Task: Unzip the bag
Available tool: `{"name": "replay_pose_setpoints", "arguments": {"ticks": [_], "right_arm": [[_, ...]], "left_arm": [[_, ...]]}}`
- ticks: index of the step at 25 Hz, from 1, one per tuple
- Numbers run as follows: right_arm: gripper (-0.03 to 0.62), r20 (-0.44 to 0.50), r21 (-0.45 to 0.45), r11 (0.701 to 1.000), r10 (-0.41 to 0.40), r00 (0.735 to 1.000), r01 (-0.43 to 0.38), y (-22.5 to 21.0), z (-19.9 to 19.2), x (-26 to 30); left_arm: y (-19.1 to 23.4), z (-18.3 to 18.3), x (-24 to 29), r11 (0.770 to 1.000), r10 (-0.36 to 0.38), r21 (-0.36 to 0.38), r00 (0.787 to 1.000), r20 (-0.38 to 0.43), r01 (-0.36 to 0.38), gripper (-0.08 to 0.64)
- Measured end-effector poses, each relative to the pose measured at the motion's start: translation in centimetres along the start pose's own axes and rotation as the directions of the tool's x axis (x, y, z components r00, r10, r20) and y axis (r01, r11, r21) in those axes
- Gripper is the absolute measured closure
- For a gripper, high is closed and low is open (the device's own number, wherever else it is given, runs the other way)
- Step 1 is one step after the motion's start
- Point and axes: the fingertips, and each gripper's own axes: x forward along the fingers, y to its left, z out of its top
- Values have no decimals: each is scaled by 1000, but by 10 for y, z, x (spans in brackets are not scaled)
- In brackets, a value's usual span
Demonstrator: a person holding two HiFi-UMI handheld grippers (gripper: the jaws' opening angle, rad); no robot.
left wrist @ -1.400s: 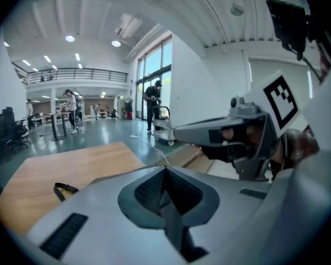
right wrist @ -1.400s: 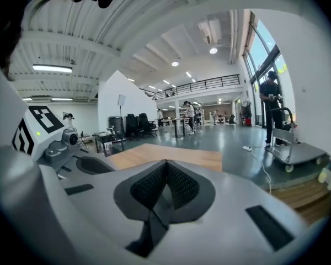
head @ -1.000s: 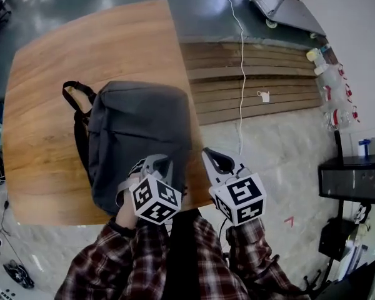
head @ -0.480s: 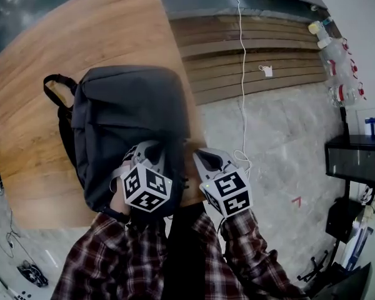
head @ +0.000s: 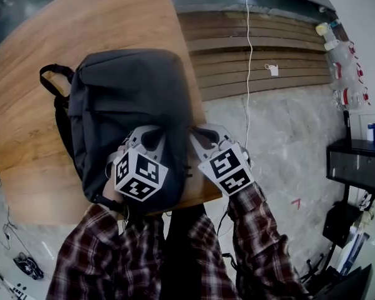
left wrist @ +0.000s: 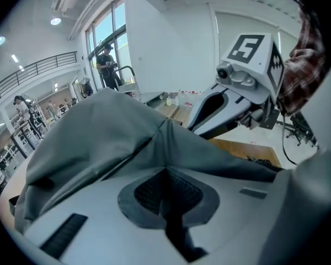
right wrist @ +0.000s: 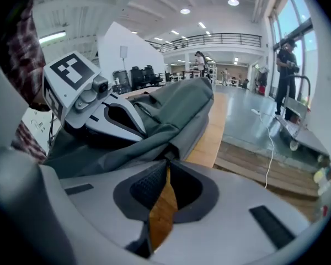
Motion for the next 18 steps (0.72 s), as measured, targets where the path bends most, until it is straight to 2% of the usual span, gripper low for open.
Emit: {"name": "replay_pose_setpoints", "arguments": {"ticks": [2,4,6,9,11,13,15,16,17,18], "right_arm": [[572,-24,-143,989,34,999,-37,1,7,6],[552,-85,-310,946,69,994,-92,5,8,12],[529,-157,-466,873,76,985,-142,10,3,16],[525,-213,-649,743,25,977,-161,11,-1,23],[525,-217,-725,672,-16,976,-151,11,1,29],[525,-208,-773,620,-44,977,-136,12,4,37],[534,-198,-796,590,-42,979,-136,15,7,43],[537,-196,-795,590,-33,980,-139,15,8,45],[541,-198,-783,605,-23,980,-144,15,10,46],[546,-205,-760,633,-15,979,-149,13,11,46]], "left_arm": [[4,2,-2,1000,-16,-4,1000,23,16,551],[5,3,-6,999,-34,-8,998,45,35,551],[5,3,-10,999,-44,11,998,53,43,551],[2,3,-14,997,-53,67,997,50,49,551],[4,3,-16,996,-59,69,997,56,55,552],[7,2,-17,997,-64,47,996,65,61,552],[10,1,-18,998,-66,28,995,70,65,552],[12,1,-18,998,-65,22,995,71,64,552],[14,1,-19,998,-63,16,995,71,62,552],[16,0,-19,998,-60,11,996,71,60,551]]}}
